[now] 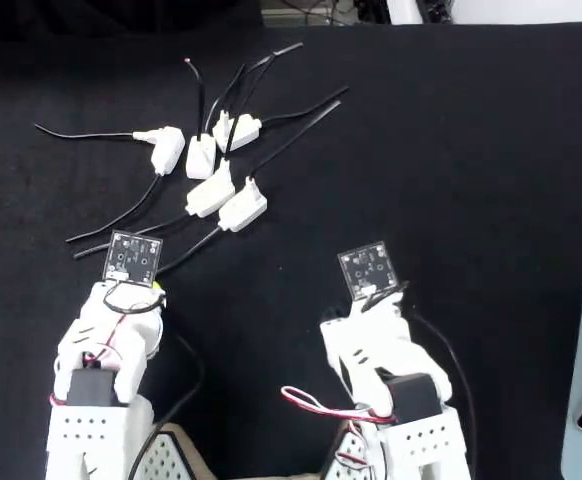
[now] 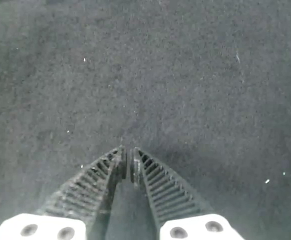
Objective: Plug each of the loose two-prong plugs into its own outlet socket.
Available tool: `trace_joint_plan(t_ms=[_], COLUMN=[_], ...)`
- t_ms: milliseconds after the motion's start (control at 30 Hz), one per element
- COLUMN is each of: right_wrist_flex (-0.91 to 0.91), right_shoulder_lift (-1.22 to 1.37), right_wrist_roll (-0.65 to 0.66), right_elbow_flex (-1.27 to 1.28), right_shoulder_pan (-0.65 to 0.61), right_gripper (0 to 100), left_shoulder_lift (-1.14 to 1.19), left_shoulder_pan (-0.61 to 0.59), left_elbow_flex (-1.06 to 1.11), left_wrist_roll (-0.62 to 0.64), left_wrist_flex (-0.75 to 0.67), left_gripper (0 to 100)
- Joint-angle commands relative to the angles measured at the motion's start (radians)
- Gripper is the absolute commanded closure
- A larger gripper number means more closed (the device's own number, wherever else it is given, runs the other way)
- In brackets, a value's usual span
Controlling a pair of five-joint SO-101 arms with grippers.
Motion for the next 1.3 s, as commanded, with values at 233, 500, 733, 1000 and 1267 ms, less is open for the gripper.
trace_joint_plan(t_ms=[233,500,733,1000,1267], right_wrist_flex=[0.107,0.107,0.107,0.107,0.107], right_shoulder_lift=[-0.088,-0.088,-0.088,-0.088,-0.088], right_wrist_roll=[-0.002,-0.002,-0.002,-0.002,-0.002], right_elbow_flex=[-0.005,-0.005,-0.005,-0.005,-0.005], right_shoulder_pan=[0.008,0.008,0.008,0.008,0.008], right_gripper=[98.5,98.5,98.5,98.5,98.5], left_shoulder_lift=[-0.003,-0.008,-0.009,-0.009,-0.009], left_shoulder_pan=[0.004,0.004,0.012,0.012,0.012], left_elbow_flex=[0.021,0.021,0.016,0.018,0.018], left_wrist_roll=[-0.005,-0.005,-0.005,-0.009,-0.009], left_wrist_flex=[0.049,0.192,0.275,0.27,0.27], left_gripper=[97,97,97,97,97])
